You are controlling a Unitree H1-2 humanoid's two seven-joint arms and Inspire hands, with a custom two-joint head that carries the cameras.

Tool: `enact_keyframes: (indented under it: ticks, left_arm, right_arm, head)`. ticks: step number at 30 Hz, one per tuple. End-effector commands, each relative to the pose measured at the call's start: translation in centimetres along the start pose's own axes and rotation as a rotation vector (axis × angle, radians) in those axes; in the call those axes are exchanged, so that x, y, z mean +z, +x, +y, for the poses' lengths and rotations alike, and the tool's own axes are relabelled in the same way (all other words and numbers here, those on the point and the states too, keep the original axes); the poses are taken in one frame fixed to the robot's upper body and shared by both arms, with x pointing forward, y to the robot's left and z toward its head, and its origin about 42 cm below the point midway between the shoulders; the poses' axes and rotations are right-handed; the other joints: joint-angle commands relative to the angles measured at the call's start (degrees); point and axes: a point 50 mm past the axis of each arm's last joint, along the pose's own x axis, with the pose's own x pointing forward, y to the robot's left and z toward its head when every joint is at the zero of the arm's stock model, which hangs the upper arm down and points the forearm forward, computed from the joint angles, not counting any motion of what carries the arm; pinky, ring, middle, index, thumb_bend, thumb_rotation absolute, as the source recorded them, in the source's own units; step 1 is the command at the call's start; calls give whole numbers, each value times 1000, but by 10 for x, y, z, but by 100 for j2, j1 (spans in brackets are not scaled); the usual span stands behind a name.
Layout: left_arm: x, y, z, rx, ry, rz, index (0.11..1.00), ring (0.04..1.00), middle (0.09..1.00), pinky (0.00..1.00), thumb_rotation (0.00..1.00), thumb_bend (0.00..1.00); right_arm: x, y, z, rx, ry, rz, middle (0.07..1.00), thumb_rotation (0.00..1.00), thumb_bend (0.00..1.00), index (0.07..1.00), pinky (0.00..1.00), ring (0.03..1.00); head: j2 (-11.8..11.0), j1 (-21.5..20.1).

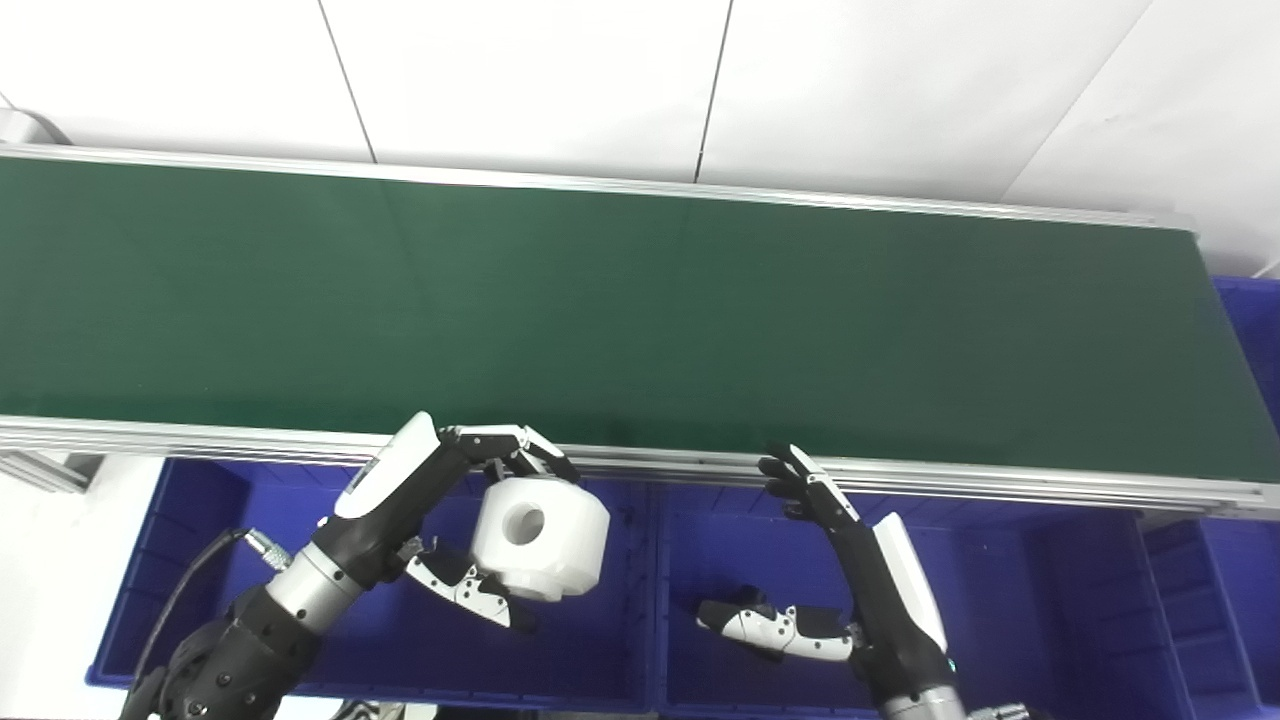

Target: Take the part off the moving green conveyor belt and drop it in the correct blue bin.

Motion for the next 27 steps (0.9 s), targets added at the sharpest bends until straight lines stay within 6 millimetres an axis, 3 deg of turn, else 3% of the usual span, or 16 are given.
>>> enact_keyframes:
  ticks: [1, 4, 8, 11, 17, 19, 23, 25, 27]
  left_arm:
    - [6, 0, 2, -31, 30, -8, 490, 190, 472, 147, 0, 518]
    - [4, 1, -1, -86, 36, 31, 490, 218, 473, 168, 0, 518]
    - [2, 2, -4, -121, 49, 72, 516, 345, 443, 281, 0, 512]
    - [1, 3, -6, -172, 79, 139, 521, 491, 473, 413, 0, 513]
    - [-4, 7, -8, -318, 150, 329, 502, 586, 494, 501, 0, 516]
    - [-3, 9, -8, -337, 168, 369, 498, 631, 676, 534, 42, 510]
    - [-2, 11, -8, -355, 188, 414, 498, 668, 738, 563, 54, 509]
    - [-2, 12, -8, -368, 197, 431, 720, 710, 773, 601, 56, 580]
    - [-1, 12, -7, -357, 182, 436, 777, 731, 791, 621, 73, 602]
  right_arm:
    - [8, -2, -4, -19, 14, -25, 853, 271, 835, 902, 788, 829]
    - [7, -2, -4, -17, 30, -24, 855, 261, 833, 902, 794, 831]
    - [7, -3, -5, -18, 28, -27, 854, 257, 830, 901, 798, 831]
    - [7, -4, -4, -20, 20, -29, 851, 263, 831, 897, 804, 830]
    - [7, -4, -3, -18, 32, -20, 853, 269, 835, 900, 806, 833]
    - [8, -4, -3, -17, 32, -25, 854, 264, 831, 901, 806, 833]
    - [8, -4, -3, -14, 32, -27, 854, 263, 829, 900, 802, 833]
    - [8, -3, -3, -12, 31, -24, 852, 267, 830, 899, 810, 834]
    - [9, -3, -4, -11, 27, -19, 854, 274, 832, 901, 821, 839]
  head:
    - [-2, 8]
    - [-6, 11]
    - [-16, 49]
    - [-24, 44]
    - [-30, 60]
    - [-35, 71]
    - [-27, 69]
    - [-36, 67]
    - [-36, 67]
